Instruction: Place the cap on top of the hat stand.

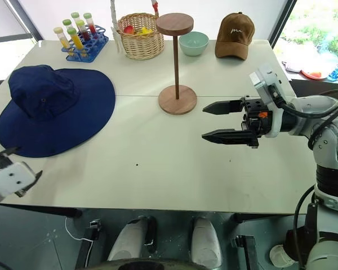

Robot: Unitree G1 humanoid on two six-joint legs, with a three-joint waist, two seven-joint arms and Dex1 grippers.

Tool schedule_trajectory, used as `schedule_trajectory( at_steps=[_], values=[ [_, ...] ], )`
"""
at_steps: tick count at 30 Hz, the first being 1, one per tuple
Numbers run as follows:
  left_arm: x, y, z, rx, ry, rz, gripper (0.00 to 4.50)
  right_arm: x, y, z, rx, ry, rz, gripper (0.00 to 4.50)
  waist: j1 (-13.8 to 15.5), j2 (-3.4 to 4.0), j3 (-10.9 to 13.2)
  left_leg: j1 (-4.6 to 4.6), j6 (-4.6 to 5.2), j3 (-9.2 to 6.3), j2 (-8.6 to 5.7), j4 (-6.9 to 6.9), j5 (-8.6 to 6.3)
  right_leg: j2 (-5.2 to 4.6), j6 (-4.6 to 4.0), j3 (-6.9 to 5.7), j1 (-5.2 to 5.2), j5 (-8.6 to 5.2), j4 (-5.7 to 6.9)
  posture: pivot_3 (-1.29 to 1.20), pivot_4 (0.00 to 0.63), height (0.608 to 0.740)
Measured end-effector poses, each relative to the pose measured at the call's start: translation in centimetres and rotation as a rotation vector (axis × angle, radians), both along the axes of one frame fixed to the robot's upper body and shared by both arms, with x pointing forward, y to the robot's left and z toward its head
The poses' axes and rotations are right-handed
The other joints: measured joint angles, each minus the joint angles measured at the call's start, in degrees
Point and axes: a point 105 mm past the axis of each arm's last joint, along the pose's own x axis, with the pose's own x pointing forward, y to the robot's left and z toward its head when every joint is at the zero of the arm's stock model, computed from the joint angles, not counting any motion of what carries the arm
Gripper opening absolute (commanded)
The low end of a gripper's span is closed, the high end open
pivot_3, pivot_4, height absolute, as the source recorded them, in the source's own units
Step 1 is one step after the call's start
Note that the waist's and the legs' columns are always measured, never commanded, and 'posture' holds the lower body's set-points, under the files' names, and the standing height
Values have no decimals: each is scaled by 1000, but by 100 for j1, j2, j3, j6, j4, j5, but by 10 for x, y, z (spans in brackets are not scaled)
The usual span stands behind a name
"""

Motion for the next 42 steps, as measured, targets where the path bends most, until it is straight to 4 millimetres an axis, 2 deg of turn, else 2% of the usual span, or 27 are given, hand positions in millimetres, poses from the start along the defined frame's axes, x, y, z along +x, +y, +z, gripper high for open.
schedule_trajectory(
  at_steps=[7, 12, 16, 20, 25, 30, 34, 37, 42],
  values=[
    [20, 2, -13, 187, -59, -7, 4481, 0, -1, 7, 10, -6, -39, 4500, 0, -2, -2, 2, 1, 0, -2, 0, 0, 1, 1, 0, 0, 1, 2, 0, 150, 740],
    [42, 0, -16, 212, -160, 2, 4481, -3, 1, 11, 22, -12, -37, 4500, 20, -1, -3, 3, 2, -2, -1, 1, 0, 0, 6, -1, 4, 4, 3, 0, 150, 740],
    [62, -3, -19, 248, -245, -13, 4481, -4, 4, 14, 35, -14, -30, 4500, 120, 7, -9, 12, 3, -2, -2, 5, 1, 0, 6, 0, 9, 6, 14, 0, 150, 740],
    [74, -12, -23, 339, -317, -67, 4481, -4, 5, 19, 45, -32, -29, 4500, 236, 23, -18, 26, 3, -4, -2, 10, 2, -3, 3, 0, 12, 5, 40, 0, 150, 740],
    [86, -14, -27, 363, -359, -74, 4481, -5, 5, 21, 46, -45, -30, 4500, 340, 32, -22, 34, 20, -10, 9, 6, 12, 3, -17, -6, 16, 12, 50, 0, 150, 740],
    [106, 2, -21, 387, -390, 9, 4481, -4, 5, 23, 46, -62, -33, 4500, 284, 32, -22, 39, 24, -10, 15, 5, 18, 22, -35, -7, 11, 23, 51, 0, 150, 740],
    [128, 13, -7, 334, -428, 95, 4481, -4, 5, 23, 46, -68, -37, 4500, 247, 6, -16, 32, 25, 5, 13, 7, 19, 19, -31, -3, 6, 25, 49, 0, 150, 740],
    [140, 15, 0, 215, -450, 170, 4481, -3, 6, 22, 42, -67, -37, 4500, 237, -19, -9, 15, 24, 12, 7, 11, 19, 11, -27, -3, -4, 27, 45, 0, 150, 740],
    [145, 9, 13, 215, -501, 139, 4481, -2, 6, 22, 41, -71, -48, 4500, 220, -40, -6, 1, 24, 11, 5, 25, 19, 8, -15, -4, -12, 34, 44, 0, 150, 740]
  ],
)
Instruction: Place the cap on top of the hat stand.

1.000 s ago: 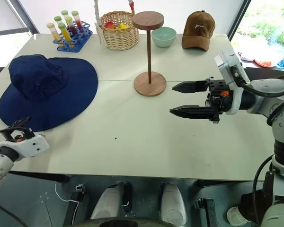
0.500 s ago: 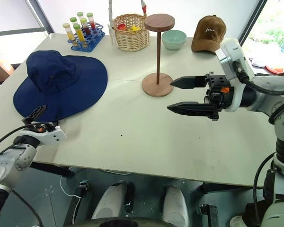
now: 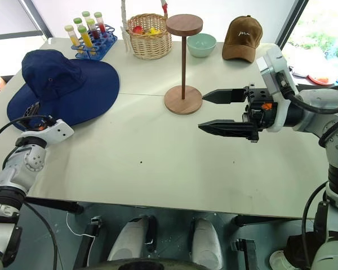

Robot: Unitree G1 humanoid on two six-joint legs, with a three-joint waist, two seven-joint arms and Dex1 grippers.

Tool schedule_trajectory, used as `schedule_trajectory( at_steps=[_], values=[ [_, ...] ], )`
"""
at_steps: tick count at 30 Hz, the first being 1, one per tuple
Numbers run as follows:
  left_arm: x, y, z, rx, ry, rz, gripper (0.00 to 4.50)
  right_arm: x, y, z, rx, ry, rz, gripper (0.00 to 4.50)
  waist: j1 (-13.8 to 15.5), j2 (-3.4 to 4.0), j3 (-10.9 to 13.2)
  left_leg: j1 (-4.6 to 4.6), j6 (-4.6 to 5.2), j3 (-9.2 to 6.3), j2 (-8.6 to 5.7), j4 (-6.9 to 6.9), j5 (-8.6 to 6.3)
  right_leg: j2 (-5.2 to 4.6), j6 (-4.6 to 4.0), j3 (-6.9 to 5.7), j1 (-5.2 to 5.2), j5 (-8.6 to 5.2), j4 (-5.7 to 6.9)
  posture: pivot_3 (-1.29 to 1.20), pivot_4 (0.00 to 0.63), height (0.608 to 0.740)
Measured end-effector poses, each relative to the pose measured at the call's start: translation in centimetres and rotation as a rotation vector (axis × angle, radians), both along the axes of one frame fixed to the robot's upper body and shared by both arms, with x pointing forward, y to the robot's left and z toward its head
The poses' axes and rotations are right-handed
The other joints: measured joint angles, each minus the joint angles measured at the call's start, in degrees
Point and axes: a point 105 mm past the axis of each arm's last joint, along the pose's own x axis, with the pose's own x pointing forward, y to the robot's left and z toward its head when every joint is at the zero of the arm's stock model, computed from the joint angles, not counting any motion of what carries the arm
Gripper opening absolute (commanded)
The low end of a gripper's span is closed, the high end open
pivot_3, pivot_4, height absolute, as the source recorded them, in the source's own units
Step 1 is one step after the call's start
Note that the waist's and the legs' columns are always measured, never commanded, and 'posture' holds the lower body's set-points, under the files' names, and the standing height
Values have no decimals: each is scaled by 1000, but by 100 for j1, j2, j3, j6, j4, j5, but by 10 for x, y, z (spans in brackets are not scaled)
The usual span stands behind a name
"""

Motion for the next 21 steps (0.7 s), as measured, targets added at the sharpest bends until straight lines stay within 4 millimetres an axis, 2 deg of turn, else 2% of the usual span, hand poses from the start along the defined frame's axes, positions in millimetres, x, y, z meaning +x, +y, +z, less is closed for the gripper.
schedule_trajectory(
  at_steps=[4, 9, 12, 18, 19, 21],
  values=[
    [11, 0, 11, 70, -4, -9, 4481, -1, 2, 0, 0, -4, 3, 4500, 20, -4, -2, -1, 0, -1, 0, 7, 0, 0, 1, 0, 1, 1, 0, 0, 150, 740],
    [19, 5, 6, 108, 41, 5, 4481, -1, 2, 2, 3, -24, 0, 4500, 27, -6, -1, -5, 0, 1, -2, 6, 0, 1, 2, 0, -2, 1, 0, 0, 150, 740],
    [18, 7, 0, 109, 70, 7, 3675, 2, 0, 3, 5, -42, -18, 4500, 28, -6, -1, -5, 0, 2, -2, 6, 0, 1, 2, 0, -2, 1, 0, 0, 150, 740],
    [17, 7, -3, 93, 77, -16, 590, 16, -8, 6, 20, -52, -111, 4500, 45, -13, 1, -6, 0, 2, -1, 6, 0, 0, 2, 0, -3, 1, -1, 0, 150, 740],
    [17, 7, -2, 90, 75, -18, 190, 16, -8, 6, 20, -52, -113, 4500, 46, -13, 0, -6, 0, 2, -1, 6, 0, 0, 2, 0, -3, 1, -1, 0, 150, 740],
    [16, 7, 1, 91, 67, -28, 57, 16, -8, 6, 20, -55, -114, 4500, 47, -15, 1, -6, 0, 1, -1, 6, 0, 0, 2, 0, -3, 2, -1, 0, 150, 740]
  ],
)
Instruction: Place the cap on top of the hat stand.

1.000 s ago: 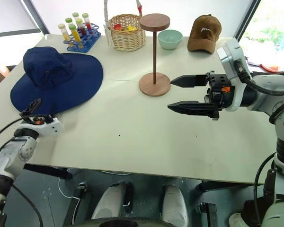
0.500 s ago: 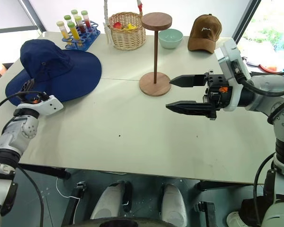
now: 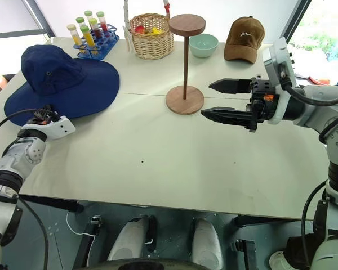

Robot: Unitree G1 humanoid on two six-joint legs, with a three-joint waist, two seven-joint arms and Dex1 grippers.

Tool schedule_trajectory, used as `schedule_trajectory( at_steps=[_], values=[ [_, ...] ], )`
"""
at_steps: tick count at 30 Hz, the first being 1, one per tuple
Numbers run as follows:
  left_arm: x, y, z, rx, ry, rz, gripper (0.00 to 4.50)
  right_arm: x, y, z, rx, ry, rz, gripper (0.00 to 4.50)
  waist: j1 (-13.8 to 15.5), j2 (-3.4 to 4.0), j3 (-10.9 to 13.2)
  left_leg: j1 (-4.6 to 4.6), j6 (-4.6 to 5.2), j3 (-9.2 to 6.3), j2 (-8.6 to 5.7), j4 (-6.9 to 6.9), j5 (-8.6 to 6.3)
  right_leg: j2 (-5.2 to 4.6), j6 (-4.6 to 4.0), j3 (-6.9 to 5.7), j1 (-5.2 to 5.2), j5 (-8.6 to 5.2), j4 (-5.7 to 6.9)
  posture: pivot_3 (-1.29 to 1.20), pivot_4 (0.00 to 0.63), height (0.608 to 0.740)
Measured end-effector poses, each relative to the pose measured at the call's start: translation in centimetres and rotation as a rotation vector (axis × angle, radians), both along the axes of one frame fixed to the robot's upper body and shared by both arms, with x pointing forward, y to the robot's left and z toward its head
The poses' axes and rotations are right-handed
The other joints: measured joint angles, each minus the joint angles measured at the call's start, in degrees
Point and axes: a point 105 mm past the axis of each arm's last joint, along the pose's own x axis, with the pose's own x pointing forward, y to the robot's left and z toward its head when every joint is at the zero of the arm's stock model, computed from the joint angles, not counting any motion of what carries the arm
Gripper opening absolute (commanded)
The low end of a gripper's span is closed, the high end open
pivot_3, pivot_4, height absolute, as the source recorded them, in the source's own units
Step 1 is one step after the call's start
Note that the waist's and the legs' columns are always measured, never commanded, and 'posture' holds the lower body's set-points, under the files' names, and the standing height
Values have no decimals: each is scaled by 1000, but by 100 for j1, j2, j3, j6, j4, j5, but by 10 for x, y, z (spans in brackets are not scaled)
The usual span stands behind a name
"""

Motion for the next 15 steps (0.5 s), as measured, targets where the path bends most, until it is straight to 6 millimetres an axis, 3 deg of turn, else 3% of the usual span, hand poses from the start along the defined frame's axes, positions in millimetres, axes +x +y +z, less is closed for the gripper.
schedule_trajectory(
  at_steps=[9, 12, 15],
  values=[
    [-5, 3, 29, -29, -76, -16, 57, 7, -4, 2, 5, -44, -42, 4500, -5, -4, 2, -1, 0, 0, 1, -1, 0, -1, 0, 0, -2, 0, -1, 0, 150, 740],
    [-8, 1, 50, -53, -131, -30, 57, 7, -5, 3, 1, -53, -46, 4500, -5, -5, 3, -2, 0, 0, 2, -1, 0, -1, 0, 0, -2, 0, -1, 0, 150, 740],
    [-10, -4, 84, -87, -217, -51, 57, 8, -7, 3, -6, -56, -52, 4500, 2, -6, 3, -2, 0, 0, 1, 0, 0, -1, 0, 0, -2, 0, -1, 0, 150, 740]
  ],
)
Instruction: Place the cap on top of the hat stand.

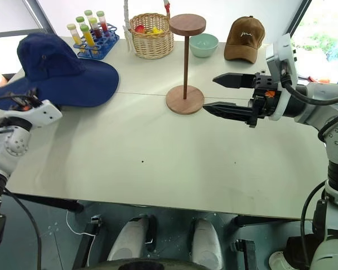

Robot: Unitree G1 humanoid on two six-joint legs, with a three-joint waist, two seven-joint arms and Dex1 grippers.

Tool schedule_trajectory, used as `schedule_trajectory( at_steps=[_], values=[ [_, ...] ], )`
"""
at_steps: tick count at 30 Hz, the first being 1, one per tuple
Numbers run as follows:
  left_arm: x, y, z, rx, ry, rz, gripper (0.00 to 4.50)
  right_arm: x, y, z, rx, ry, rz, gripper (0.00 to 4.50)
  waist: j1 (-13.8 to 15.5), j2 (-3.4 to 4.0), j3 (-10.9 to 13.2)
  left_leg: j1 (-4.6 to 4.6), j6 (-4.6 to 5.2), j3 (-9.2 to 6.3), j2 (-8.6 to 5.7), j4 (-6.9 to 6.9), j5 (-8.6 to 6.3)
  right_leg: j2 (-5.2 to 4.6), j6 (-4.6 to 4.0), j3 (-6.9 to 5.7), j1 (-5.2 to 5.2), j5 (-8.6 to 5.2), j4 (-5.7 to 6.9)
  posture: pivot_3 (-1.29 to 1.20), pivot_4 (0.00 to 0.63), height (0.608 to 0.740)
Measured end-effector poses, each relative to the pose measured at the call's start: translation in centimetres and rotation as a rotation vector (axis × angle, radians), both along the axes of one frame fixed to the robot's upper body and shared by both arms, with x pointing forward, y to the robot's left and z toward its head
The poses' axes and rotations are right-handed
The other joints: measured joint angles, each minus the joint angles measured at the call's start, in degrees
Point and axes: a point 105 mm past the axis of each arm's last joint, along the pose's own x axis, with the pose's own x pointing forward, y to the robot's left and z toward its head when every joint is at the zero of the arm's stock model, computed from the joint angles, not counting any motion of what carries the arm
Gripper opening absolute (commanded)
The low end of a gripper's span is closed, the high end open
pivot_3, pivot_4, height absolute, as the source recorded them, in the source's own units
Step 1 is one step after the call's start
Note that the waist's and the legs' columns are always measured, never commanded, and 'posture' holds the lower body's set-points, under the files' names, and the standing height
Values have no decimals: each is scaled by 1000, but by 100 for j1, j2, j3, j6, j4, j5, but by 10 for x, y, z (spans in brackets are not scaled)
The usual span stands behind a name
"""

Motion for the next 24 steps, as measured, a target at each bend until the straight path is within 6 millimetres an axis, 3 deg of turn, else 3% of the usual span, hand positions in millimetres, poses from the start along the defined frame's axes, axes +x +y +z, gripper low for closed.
schedule_trajectory(
  at_steps=[3, 9, 13, 19, 24],
  values=[
    [-4, -5, 36, -26, -82, -19, 57, -1, -5, 3, -9, 0, -8, 4500, 8, -5, 3, -2, 0, 0, -2, 0, 0, -1, 0, 0, 1, 0, -1, 0, 150, 740],
    [-13, -26, 139, -44, -312, -84, 57, -1, -25, 24, 25, -60, -59, 4500, 4, -18, 11, -1, -1, 2, -6, 0, 1, 3, 2, 0, 2, 1, -4, 0, 150, 740],
    [-22, -40, 188, -40, -428, -121, 57, 0, -33, 29, 30, -79, -76, 4500, -15, -19, 11, 0, -1, 5, -7, -1, 1, 5, 4, 0, 2, 1, -5, 0, 150, 740],
    [-7, -54, 226, -94, -496, -136, 57, -2, -40, 47, 62, -131, -97, 4500, 4, -27, 15, 0, -4, 4, -6, 4, 4, 9, 7, 1, 3, 1, -1, 0, 150, 740],
    [17, -75, 242, -116, -499, -162, 57, -3, -41, 49, 66, -141, -103, 4500, 5, -49, 29, -5, -4, 5, -7, 5, 4, 8, 12, 1, 3, 1, -5, 0, 150, 740]
  ],
)
